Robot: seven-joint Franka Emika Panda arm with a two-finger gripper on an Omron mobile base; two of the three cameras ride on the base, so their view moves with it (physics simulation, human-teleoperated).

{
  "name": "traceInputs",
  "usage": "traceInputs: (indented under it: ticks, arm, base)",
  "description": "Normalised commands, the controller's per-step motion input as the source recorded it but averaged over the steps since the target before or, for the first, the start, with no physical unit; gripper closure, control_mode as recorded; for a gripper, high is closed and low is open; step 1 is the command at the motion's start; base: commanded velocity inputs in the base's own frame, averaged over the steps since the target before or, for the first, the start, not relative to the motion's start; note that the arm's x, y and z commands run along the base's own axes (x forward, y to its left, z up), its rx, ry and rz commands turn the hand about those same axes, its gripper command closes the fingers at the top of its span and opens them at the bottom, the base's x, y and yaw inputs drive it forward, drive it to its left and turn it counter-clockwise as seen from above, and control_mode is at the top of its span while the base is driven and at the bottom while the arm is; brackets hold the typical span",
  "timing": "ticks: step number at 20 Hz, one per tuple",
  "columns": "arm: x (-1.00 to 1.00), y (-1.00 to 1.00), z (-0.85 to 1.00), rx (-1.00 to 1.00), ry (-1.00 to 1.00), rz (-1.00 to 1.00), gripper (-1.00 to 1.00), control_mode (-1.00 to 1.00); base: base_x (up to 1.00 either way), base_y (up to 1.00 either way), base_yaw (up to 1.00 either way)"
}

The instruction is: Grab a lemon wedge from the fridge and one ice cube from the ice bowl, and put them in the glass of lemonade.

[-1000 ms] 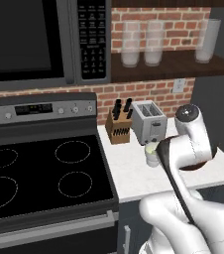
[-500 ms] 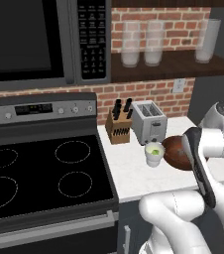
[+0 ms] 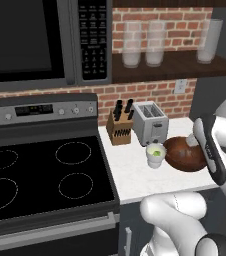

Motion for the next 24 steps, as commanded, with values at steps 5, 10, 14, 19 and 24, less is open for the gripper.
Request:
traceInputs:
  ticks: [5, 10, 14, 19, 24]
  arm:
    - [0.01, 0.0, -0.19, 0.08, 0.12, -0.15, -1.0, -1.0]
    - [0.23, 0.0, -0.42, 0.01, 0.17, -0.08, -1.0, -1.0]
    - [0.49, 0.0, -0.4, 0.0, 0.11, -0.06, -1.0, -1.0]
    - [0.39, -0.07, -0.28, 0.02, 0.1, -0.03, -1.0, -1.0]
    - [0.37, -0.19, -0.33, 0.04, 0.1, -0.01, -1.0, -1.0]
  base:
    - [0.0, 0.0, 0.0]
    - [0.0, 0.0, 0.0]
    - [0.0, 0.0, 0.0]
    - [0.0, 0.0, 0.0]
    - [0.0, 0.0, 0.0]
